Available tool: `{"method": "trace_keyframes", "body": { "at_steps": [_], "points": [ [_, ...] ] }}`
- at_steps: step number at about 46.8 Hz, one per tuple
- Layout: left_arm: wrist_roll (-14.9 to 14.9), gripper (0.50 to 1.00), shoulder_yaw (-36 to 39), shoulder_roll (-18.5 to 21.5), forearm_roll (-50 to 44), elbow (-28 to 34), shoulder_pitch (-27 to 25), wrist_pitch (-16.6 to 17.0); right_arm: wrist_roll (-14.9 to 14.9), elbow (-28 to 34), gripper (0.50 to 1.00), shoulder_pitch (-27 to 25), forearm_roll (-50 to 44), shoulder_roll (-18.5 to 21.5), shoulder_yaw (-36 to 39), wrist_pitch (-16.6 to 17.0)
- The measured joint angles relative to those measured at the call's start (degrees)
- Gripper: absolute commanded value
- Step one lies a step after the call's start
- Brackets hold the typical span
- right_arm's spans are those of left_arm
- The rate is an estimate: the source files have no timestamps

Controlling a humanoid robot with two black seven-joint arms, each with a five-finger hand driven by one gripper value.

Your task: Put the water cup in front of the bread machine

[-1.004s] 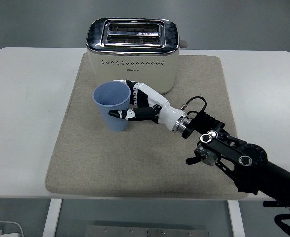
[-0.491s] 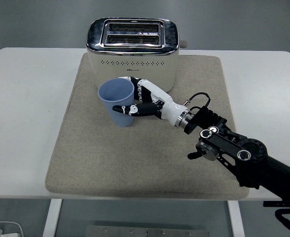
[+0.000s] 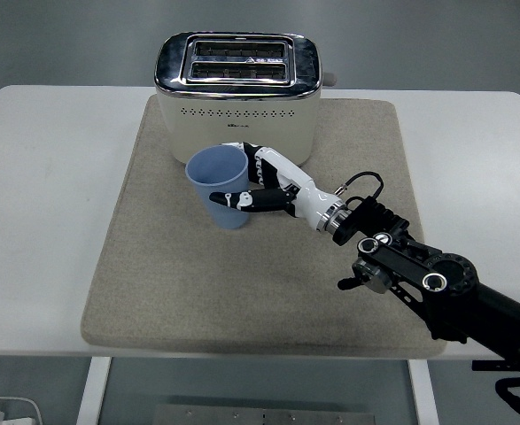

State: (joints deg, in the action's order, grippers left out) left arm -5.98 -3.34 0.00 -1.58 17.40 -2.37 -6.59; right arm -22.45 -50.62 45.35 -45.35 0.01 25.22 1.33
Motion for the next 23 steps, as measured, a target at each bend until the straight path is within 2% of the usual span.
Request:
{"method": "trace_keyframes", "body": {
  "at_steps": [9, 12, 16, 20, 23],
  "points": [
    [0.0, 1.000, 0.0, 0.0, 0.0, 0.0, 0.0, 0.0, 0.0, 0.0, 0.621, -0.2, 0.0, 0.0, 0.0, -0.2],
    [0.0, 1.000, 0.0, 0.0, 0.0, 0.0, 0.0, 0.0, -0.1, 0.0, 0.680, -0.2, 0.4, 0.0, 0.0, -0.9],
    [0.0, 1.000, 0.0, 0.0, 0.0, 0.0, 0.0, 0.0, -0.1, 0.0, 0.703, -0.5, 0.7, 0.0, 0.1, -1.6],
    [0.0, 1.000, 0.0, 0.0, 0.0, 0.0, 0.0, 0.0, -0.1, 0.0, 0.760, -0.7, 0.8, 0.0, 0.1, -1.7],
    [0.0, 1.000, 0.0, 0.0, 0.0, 0.0, 0.0, 0.0, -0.1, 0.0, 0.782, -1.0, 0.8, 0.0, 0.1, -1.7]
  ]
}}
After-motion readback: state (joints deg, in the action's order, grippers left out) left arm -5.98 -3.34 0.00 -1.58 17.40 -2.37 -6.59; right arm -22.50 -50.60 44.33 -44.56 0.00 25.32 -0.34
